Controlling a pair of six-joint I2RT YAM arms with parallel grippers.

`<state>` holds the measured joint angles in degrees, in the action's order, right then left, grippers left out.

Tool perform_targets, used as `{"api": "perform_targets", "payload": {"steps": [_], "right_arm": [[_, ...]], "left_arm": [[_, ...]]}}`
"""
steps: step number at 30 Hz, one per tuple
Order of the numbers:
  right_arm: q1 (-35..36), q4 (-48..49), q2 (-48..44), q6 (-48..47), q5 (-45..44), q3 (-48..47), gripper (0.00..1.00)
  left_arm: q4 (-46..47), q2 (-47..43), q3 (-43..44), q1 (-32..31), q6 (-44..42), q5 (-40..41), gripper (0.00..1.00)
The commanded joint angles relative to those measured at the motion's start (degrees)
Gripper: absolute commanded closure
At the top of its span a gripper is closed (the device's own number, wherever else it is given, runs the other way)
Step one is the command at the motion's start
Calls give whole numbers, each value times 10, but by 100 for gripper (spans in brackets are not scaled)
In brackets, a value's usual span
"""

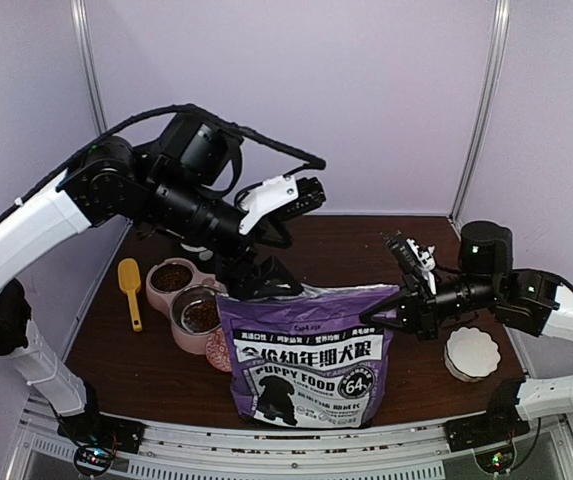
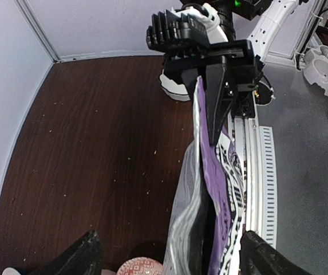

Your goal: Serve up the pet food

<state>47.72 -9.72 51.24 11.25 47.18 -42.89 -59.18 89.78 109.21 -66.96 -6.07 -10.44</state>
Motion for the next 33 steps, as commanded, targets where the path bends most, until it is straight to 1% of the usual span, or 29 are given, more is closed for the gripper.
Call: {"api": "perform_targets", "payload": {"steps": [1,4,6,8,9,11,12,13,14,15,16,18,21,25,27,29,30,31,32,33], "right_arm": [[11,56,-15,15,-10,1,100],[12,47,-23,9,-17,0,100],[12,47,-29,9,-19,3,100],[12,54,-32,15,-18,8,100],[12,58,-34,17,-17,11,100],[12,63,-38,22,-18,15,97],[11,62,-42,24,-18,16,93],[11,61,-45,25,-17,17,87],[11,59,-48,27,-17,17,81],[11,58,-53,28,-16,18,75],[11,58,-57,30,-16,19,69],[11,58,-66,33,-14,22,61],[10,56,-69,35,-13,22,58],[10,56,-63,35,-14,22,59],[10,57,-58,35,-14,22,62],[10,64,-53,40,-12,21,71],[10,68,-52,42,-11,21,79],[10,73,-51,43,-10,21,91],[10,77,-52,43,-10,21,100],[10,77,-53,44,-11,21,100]], "left_arm": [[26,65,50,-1,-5,-68,13],[25,94,74,-1,-8,-126,8],[23,110,79,-1,-5,-158,7],[15,126,80,-3,-4,-183,13],[9,132,82,-4,-3,-189,21],[-2,143,85,-6,-1,-194,55],[-3,146,84,-6,1,-196,72],[-3,146,83,-6,2,-197,90],[-3,146,83,-6,3,-195,98],[-3,144,83,-6,3,-194,100],[-3,143,83,-6,3,-189,100],[-3,141,83,-6,1,-182,100],[-3,141,85,-6,-2,-176,100],[-3,140,85,-6,-3,-173,100],[-3,139,84,-6,-3,-172,100],[-3,139,82,-6,-3,-170,100],[-3,138,82,-6,-2,-169,100],[-3,138,81,-6,-2,-169,100],[-3,137,81,-6,-2,-167,100],[-3,137,80,-6,-2,-167,100]]}}
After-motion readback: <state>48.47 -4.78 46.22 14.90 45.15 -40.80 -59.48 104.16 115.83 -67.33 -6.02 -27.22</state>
